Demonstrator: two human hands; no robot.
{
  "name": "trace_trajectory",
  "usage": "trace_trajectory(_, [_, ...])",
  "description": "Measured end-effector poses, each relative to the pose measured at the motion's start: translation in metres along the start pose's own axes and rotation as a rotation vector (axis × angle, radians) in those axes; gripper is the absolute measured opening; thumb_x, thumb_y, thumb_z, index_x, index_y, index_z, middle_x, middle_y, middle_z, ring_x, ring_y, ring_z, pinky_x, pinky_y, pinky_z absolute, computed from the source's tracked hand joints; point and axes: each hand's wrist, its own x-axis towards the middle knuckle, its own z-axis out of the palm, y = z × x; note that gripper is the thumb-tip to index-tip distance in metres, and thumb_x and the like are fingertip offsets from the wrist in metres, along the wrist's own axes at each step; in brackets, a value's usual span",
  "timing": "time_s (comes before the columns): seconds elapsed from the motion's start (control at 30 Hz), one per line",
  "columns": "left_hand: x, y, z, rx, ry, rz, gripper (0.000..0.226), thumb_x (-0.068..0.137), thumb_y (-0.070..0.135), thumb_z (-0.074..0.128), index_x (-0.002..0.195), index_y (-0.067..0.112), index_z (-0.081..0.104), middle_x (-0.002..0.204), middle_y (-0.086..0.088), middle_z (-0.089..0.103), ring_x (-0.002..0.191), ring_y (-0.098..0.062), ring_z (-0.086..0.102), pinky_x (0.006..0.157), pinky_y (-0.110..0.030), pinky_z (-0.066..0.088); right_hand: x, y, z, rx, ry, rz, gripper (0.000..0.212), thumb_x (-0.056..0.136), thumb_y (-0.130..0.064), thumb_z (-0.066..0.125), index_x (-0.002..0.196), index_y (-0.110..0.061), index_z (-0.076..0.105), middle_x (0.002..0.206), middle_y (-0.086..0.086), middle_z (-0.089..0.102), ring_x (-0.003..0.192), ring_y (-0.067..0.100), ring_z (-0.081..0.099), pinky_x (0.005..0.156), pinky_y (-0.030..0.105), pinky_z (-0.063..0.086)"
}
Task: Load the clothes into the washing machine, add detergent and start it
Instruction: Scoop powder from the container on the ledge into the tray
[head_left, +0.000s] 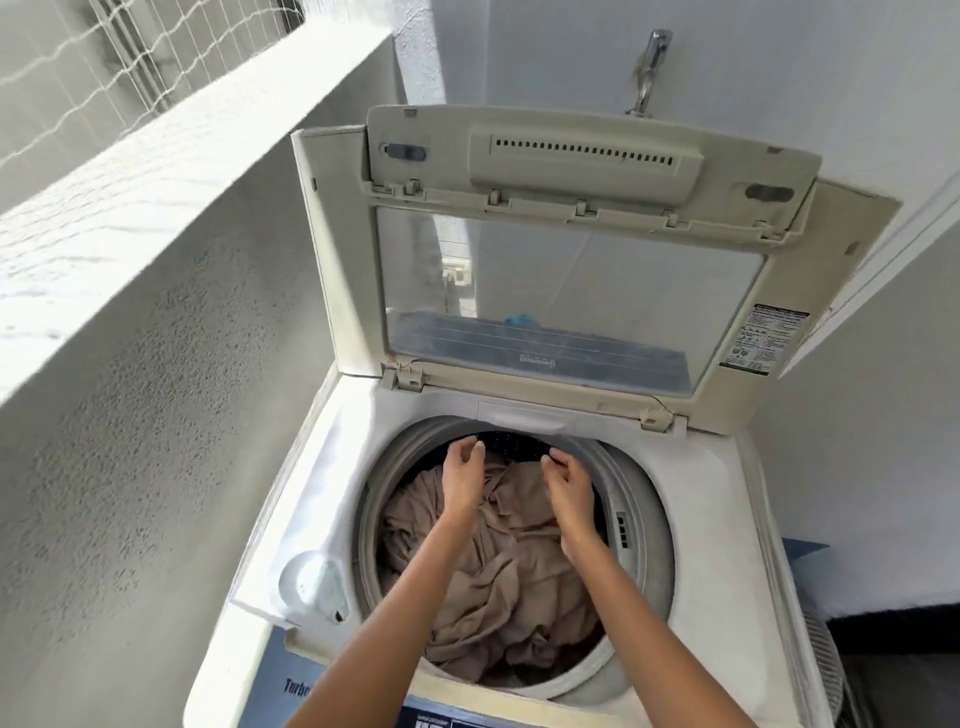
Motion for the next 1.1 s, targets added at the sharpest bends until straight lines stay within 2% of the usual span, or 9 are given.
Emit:
trace_trajectory(0.07, [0.001,0.027,0.013,-0.272,-0.011,-0.096,0.036,0.097,0.025,0.049,0.128,0.008,0.047,0.125,-0.016,0.055,0.105,-0.026,0.054,0.090,-0.034,0.042,0.003,-0.023,0.004,0.437,0.019,0.143,0.041,0.097,-0.027,0.050,0.132,-0.007,0.046,0.123,0.011,0.055,0.109,0.021,0.056,0.094,0.032,0.045])
trace_trajectory(0.13, [0.004,0.045,0.020,-0.474,-0.029,-0.194,0.039,0.097,0.031,0.047,0.129,0.010,0.041,0.118,-0.015,0.052,0.100,-0.023,0.050,0.090,-0.037,0.042,0.009,-0.035,0.011,0.706,0.002,0.276,0.052,0.097,-0.033,0.050,0.140,-0.006,0.038,0.132,0.017,0.049,0.124,0.029,0.049,0.103,0.037,0.041])
trace_trajectory(0.23, [0.013,0.055,0.028,-0.637,-0.022,-0.289,0.050,0.095,0.038,0.051,0.134,0.012,0.033,0.117,-0.010,0.049,0.109,-0.024,0.049,0.097,-0.039,0.041,0.020,-0.040,0.019,0.932,-0.008,0.374,0.063,0.093,-0.040,0.053,0.143,-0.008,0.034,0.141,0.021,0.042,0.131,0.032,0.043,0.107,0.038,0.038])
trace_trajectory(0.4, [0.021,0.042,0.034,-0.763,0.065,-0.305,0.067,0.083,0.044,0.068,0.130,0.016,0.029,0.120,-0.013,0.051,0.113,-0.029,0.054,0.091,-0.041,0.049,0.023,-0.032,0.028,1.160,0.028,0.356,0.071,0.088,-0.049,0.055,0.142,-0.008,0.034,0.142,0.021,0.041,0.133,0.031,0.041,0.104,0.036,0.038])
trace_trajectory(0.53, [0.034,0.032,0.043,-0.838,0.050,-0.263,0.054,0.084,0.039,0.068,0.118,0.017,0.032,0.118,-0.014,0.053,0.106,-0.030,0.057,0.089,-0.041,0.049,0.034,-0.032,0.030,1.206,0.019,0.253,0.072,0.082,-0.058,0.056,0.140,-0.018,0.041,0.133,0.012,0.053,0.121,0.024,0.052,0.094,0.035,0.043])
trace_trajectory(0.63, [0.038,0.026,0.049,-0.896,0.043,-0.239,0.054,0.084,0.037,0.067,0.120,0.018,0.032,0.122,-0.017,0.053,0.110,-0.031,0.057,0.092,-0.042,0.048,0.039,-0.035,0.029,1.172,0.027,0.228,0.071,0.082,-0.058,0.055,0.138,-0.016,0.044,0.128,0.011,0.057,0.112,0.021,0.057,0.093,0.033,0.043])
trace_trajectory(0.8, [0.043,0.019,0.050,-0.776,-0.001,-0.176,0.074,0.082,0.049,0.065,0.135,0.016,0.027,0.127,-0.014,0.053,0.115,-0.030,0.054,0.094,-0.044,0.047,0.046,-0.030,0.025,1.064,-0.018,0.233,0.070,0.086,-0.058,0.048,0.140,-0.015,0.040,0.136,0.015,0.051,0.126,0.028,0.049,0.096,0.035,0.043])
trace_trajectory(0.93, [0.044,0.018,0.044,-0.637,-0.062,-0.195,0.100,0.066,0.072,0.064,0.141,0.018,0.025,0.130,-0.007,0.053,0.118,-0.025,0.050,0.103,-0.043,0.040,0.050,-0.027,0.021,1.034,-0.037,0.217,0.072,0.085,-0.059,0.047,0.141,-0.015,0.038,0.137,0.015,0.050,0.126,0.028,0.050,0.092,0.035,0.044])
trace_trajectory(1.1, [0.042,0.012,0.039,-0.585,-0.123,-0.198,0.124,0.053,0.082,0.065,0.150,0.027,0.011,0.148,-0.008,0.037,0.133,-0.029,0.039,0.112,-0.050,0.032,0.042,-0.019,0.025,0.920,-0.002,0.177,0.080,0.075,-0.060,0.056,0.141,-0.020,0.037,0.137,0.006,0.052,0.121,0.023,0.053,0.082,0.032,0.050])
